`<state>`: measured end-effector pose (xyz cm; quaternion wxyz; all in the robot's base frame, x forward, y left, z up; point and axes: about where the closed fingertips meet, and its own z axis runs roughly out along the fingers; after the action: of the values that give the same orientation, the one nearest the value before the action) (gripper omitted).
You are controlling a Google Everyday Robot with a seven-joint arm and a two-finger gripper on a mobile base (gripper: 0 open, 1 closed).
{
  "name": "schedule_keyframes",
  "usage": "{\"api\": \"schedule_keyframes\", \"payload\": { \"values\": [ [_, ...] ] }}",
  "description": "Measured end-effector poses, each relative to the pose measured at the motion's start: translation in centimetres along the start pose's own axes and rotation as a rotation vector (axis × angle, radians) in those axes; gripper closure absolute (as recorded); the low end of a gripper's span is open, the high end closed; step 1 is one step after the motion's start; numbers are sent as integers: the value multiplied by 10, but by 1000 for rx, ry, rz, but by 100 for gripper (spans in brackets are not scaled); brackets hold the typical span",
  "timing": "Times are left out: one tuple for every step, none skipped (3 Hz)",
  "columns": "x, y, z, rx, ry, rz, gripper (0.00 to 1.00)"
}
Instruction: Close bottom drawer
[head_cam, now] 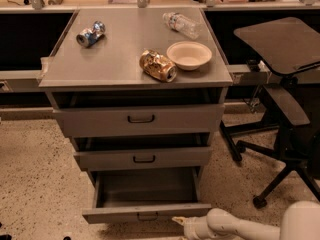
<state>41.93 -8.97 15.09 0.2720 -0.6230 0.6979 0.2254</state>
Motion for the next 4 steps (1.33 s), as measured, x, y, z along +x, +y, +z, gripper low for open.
{"api": "schedule_keyframes", "payload": {
  "values": [
    [-2,-1,21,4,-157,-6,50],
    [-4,-3,30,17,-244,-39,73],
    [-7,-16,44,78,-243,-59,96],
    [1,-40,60,154,-202,-31,100]
  ]
}}
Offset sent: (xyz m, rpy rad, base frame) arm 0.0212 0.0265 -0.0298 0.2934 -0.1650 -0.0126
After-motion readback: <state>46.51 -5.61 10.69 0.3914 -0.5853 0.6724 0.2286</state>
